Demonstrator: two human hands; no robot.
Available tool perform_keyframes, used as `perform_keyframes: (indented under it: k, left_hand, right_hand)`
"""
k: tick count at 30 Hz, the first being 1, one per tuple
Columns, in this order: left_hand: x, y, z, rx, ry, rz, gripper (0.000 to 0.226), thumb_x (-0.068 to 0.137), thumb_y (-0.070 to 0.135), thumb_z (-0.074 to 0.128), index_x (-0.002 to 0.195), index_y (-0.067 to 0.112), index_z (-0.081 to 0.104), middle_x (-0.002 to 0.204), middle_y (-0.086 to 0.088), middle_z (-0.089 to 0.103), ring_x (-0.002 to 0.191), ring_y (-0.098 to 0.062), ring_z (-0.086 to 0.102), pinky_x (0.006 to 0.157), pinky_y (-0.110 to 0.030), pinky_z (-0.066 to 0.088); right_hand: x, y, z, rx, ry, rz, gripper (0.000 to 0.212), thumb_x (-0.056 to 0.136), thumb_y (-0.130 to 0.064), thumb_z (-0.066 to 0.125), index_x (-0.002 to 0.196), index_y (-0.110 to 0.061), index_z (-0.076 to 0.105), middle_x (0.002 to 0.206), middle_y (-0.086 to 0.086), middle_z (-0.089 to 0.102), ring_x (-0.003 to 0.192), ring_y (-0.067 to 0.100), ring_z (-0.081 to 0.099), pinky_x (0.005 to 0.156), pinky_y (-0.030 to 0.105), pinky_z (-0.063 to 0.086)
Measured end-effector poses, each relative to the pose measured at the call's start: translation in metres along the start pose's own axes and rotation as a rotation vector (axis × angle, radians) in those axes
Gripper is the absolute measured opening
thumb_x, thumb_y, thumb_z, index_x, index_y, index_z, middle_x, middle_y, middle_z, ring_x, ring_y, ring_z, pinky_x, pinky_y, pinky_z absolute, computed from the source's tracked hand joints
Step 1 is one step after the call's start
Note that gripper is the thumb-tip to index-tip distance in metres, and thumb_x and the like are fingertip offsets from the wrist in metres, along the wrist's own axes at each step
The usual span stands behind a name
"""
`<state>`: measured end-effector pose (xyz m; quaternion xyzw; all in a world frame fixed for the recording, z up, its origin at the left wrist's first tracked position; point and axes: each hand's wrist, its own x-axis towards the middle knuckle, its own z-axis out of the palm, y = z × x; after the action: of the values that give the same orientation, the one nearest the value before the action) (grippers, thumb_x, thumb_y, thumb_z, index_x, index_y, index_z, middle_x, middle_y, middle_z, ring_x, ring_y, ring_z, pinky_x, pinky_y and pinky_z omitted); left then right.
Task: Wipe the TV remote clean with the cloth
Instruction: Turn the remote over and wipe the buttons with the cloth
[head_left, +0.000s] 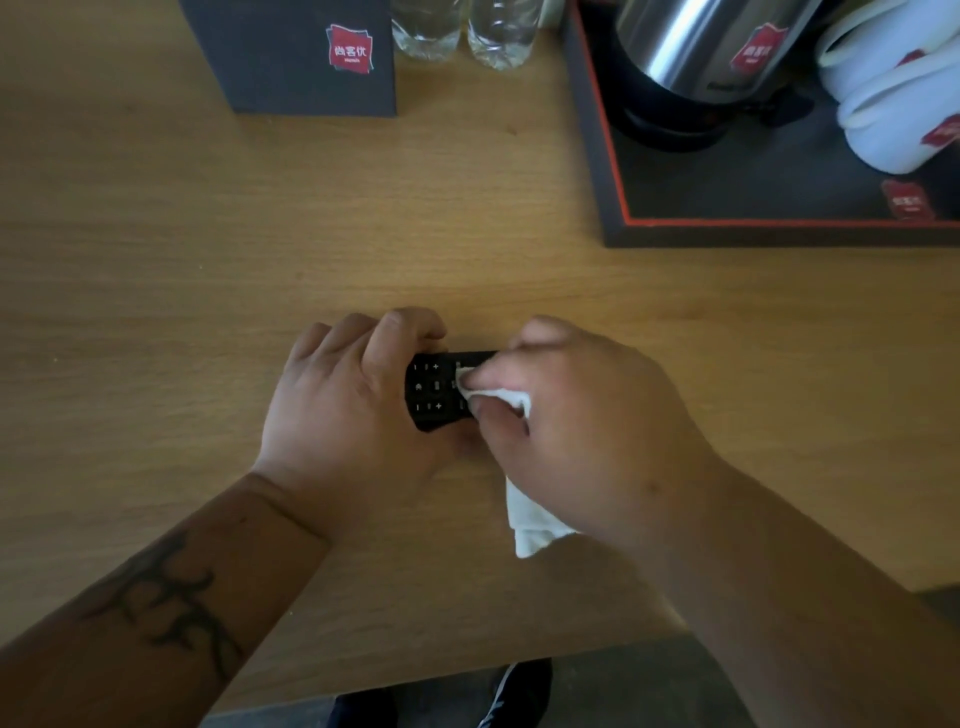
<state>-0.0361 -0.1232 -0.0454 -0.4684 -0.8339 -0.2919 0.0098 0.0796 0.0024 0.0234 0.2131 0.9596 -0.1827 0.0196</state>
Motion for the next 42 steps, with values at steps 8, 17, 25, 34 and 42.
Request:
perform_keyframes:
  k: [8,17,25,34,42]
  left_hand:
    - [0.001,0.000,-0.004,-0.018,-0.048,-0.007,0.076,0.061,0.070,0.068,0.116,0.022,0.050,0.099,0.008,0.066,0.096,-0.020,0.063,0.090,-0.038,0.043]
    - [-0.015,-0.035,-0.033,-0.028,-0.215,-0.030,0.071,0.070,0.078,0.058,0.123,0.031,0.063,0.104,0.018,0.056,0.099,-0.007,0.050,0.094,-0.036,0.040]
    - [-0.015,-0.036,-0.025,0.006,-0.142,-0.008,0.062,0.067,0.073,0.065,0.107,0.026,0.071,0.096,0.010,0.062,0.090,-0.016,0.058,0.087,-0.039,0.044]
    - [-0.014,-0.036,-0.026,0.007,-0.129,0.030,0.059,0.068,0.069,0.066,0.106,0.024,0.071,0.096,0.007,0.065,0.089,-0.018,0.059,0.083,-0.041,0.044]
    - [-0.014,-0.036,-0.027,-0.011,-0.146,0.021,0.058,0.069,0.071,0.064,0.107,0.028,0.071,0.096,0.011,0.063,0.090,-0.016,0.058,0.085,-0.037,0.041]
  right_hand:
    - [-0.018,0.020,-0.002,0.009,0.073,0.096,0.017,0.085,-0.038,0.063,0.097,-0.039,0.074,0.091,-0.016,0.063,0.068,0.004,0.059,0.058,0.023,0.044]
    - [-0.012,0.019,-0.012,0.046,0.061,0.160,0.017,0.085,-0.038,0.062,0.098,-0.040,0.074,0.095,-0.016,0.064,0.078,0.005,0.061,0.066,0.027,0.048]
    - [0.006,-0.014,0.009,0.083,0.113,0.152,0.021,0.087,-0.039,0.058,0.102,-0.039,0.072,0.088,-0.015,0.060,0.074,0.006,0.057,0.062,0.026,0.043]
    - [-0.005,-0.012,0.001,0.160,0.093,0.147,0.018,0.085,-0.039,0.061,0.097,-0.039,0.074,0.088,-0.019,0.063,0.073,0.000,0.059,0.062,0.021,0.047]
    - [-0.009,-0.017,0.003,0.083,0.000,0.138,0.019,0.086,-0.039,0.060,0.099,-0.041,0.073,0.092,-0.020,0.064,0.076,0.000,0.061,0.065,0.023,0.049]
